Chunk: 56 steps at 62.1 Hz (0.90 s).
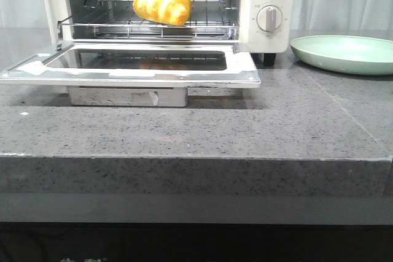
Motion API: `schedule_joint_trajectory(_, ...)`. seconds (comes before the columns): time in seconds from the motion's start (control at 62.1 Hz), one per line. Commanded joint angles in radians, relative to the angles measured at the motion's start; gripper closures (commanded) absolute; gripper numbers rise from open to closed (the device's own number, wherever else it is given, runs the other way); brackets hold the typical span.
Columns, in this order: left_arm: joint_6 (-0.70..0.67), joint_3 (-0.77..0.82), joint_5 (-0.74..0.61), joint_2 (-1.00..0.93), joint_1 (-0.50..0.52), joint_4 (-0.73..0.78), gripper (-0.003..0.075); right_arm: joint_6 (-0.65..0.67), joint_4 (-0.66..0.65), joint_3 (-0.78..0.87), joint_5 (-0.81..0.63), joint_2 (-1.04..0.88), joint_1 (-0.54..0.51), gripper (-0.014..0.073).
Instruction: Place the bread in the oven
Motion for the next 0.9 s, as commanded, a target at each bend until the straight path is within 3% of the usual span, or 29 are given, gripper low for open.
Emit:
schedule_joint_trajectory(0.0, -0.007, 0.024, -0.088, -0.021, 0.000, -0.009, 0.0738, -0.001, -0.010, -0.023, -0.063, 0.006, -0.005, 0.0712)
schedule_joint_trajectory(0.145, -0.007, 0.024, -0.088, -0.021, 0.000, -0.009, 0.0738, -0.009, -0.064, 0.019, -0.096, -0.023, -0.028, 0.0712)
schedule_joint_trajectory(0.274, -0.007, 0.024, -0.088, -0.021, 0.000, -0.009, 0.0738, -0.025, -0.108, 0.163, -0.239, -0.131, -0.103, 0.0711)
schedule_joint_trajectory(0.451, -0.007, 0.024, -0.088, -0.021, 0.000, -0.009, 0.0738, -0.104, -0.106, 0.444, -0.621, -0.320, -0.179, 0.0711)
schedule_joint_trajectory(0.596, -0.007, 0.024, -0.088, -0.021, 0.000, -0.009, 0.0738, -0.104, -0.013, 0.655, -0.889, -0.450, -0.245, 0.0711)
schedule_joint_trajectory(0.885, -0.007, 0.024, -0.088, -0.021, 0.000, -0.009, 0.0738, -0.103, 0.079, 0.813, -0.954, -0.565, -0.370, 0.0711)
